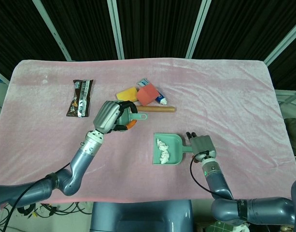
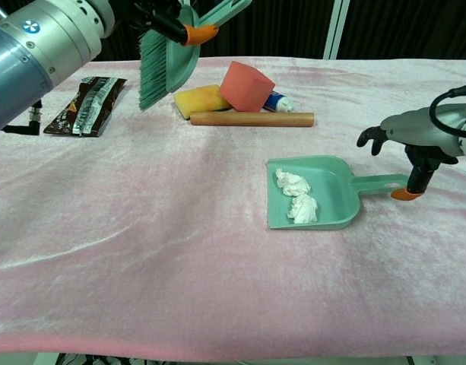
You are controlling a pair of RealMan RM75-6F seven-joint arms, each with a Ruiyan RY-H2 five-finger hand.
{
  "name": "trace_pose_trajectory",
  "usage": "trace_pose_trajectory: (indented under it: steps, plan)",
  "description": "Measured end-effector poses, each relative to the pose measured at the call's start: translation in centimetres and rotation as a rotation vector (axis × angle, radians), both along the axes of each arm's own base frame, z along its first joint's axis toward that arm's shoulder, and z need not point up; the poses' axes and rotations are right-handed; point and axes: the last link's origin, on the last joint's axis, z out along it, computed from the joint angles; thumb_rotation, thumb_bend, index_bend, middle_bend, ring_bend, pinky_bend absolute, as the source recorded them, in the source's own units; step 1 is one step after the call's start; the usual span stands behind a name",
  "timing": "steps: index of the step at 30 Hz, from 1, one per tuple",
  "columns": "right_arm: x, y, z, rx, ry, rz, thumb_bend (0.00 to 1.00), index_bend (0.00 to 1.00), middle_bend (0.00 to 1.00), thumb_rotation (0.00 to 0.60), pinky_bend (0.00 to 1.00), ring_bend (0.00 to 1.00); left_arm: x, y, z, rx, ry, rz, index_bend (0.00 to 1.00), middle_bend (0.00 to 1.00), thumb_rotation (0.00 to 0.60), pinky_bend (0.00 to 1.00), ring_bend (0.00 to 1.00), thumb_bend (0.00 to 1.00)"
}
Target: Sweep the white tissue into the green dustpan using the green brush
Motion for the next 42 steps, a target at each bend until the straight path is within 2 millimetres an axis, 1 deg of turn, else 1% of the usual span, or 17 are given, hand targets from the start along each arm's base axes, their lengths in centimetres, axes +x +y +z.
trace_pose_trajectory:
  steps: [3, 6, 10, 13, 20, 23, 28, 31, 36, 40, 42]
  plan:
    - [0.1, 0.2, 0.5, -0.011, -0.012, -0.002, 0.24, 0.1, 0.14, 0.6, 0.81, 0.65, -1.7, -0.6, 0.5, -0.015, 0.078, 0.014, 0.59, 0.62, 0.6, 1.0, 0.93, 0.39]
    - [0.1, 0.4, 1.0, -0.021, -0.023, -0.003, 0.24, 0.1, 0.14, 0.6, 0.81, 0.65, -3.9, -1.4, 0.8, -0.048, 0.158, 0.045, 0.59, 0.62, 0.6, 1.0, 0.93, 0.39]
    - [0.3, 0.7, 1.6, -0.031, -0.036, -0.001, 0.24, 0.1, 0.14, 0.6, 0.81, 0.65, -7.5, -2.7, 1.3, -0.099, 0.23, 0.125, 0.59, 0.62, 0.6, 1.0, 0.93, 0.39]
    - [0.6, 0.8, 2.0, -0.042, -0.06, 0.0, 0.24, 0.1, 0.14, 0.6, 0.81, 0.65, -9.6, -3.5, 1.3, -0.131, 0.309, 0.157, 0.59, 0.62, 0.6, 1.0, 0.93, 0.39]
    - [0.6, 1.1, 2.8, -0.052, -0.072, 0.003, 0.24, 0.1, 0.15, 0.6, 0.81, 0.65, -13.6, -4.6, 1.2, -0.172, 0.48, 0.208, 0.58, 0.61, 0.6, 1.0, 0.93, 0.39]
    - [0.4, 1.2, 2.9, -0.051, -0.071, 0.0, 0.24, 0.1, 0.14, 0.6, 0.81, 0.65, -14.7, -4.7, 1.0, -0.179, 0.507, 0.225, 0.56, 0.59, 0.6, 1.0, 0.93, 0.37]
    - [0.4, 1.2, 3.0, -0.051, -0.074, 0.0, 0.24, 0.1, 0.14, 0.6, 0.81, 0.64, -15.5, -4.9, 0.3, -0.199, 0.521, 0.245, 0.52, 0.56, 0.6, 1.0, 0.92, 0.32]
    - [0.5, 1.2, 3.0, -0.051, -0.075, 0.004, 0.24, 0.1, 0.15, 0.6, 0.81, 0.63, -15.8, -5.0, -0.1, -0.2, 0.536, 0.244, 0.52, 0.55, 0.6, 1.0, 0.92, 0.28]
    - [0.6, 1.3, 3.1, -0.052, -0.081, 0.0, 0.24, 0.1, 0.14, 0.6, 0.81, 0.63, -16.0, -5.0, -0.6, -0.202, 0.543, 0.255, 0.5, 0.52, 0.6, 1.0, 0.92, 0.27]
    - [0.4, 1.4, 3.1, -0.051, -0.077, -0.002, 0.24, 0.1, 0.15, 0.6, 0.81, 0.63, -16.2, -5.0, -0.9, -0.204, 0.554, 0.264, 0.48, 0.49, 0.6, 1.0, 0.92, 0.22]
    - [0.3, 1.5, 3.1, -0.051, -0.076, -0.006, 0.24, 0.1, 0.15, 0.6, 0.81, 0.63, -16.3, -5.1, -0.9, -0.206, 0.556, 0.266, 0.45, 0.47, 0.6, 1.0, 0.91, 0.19]
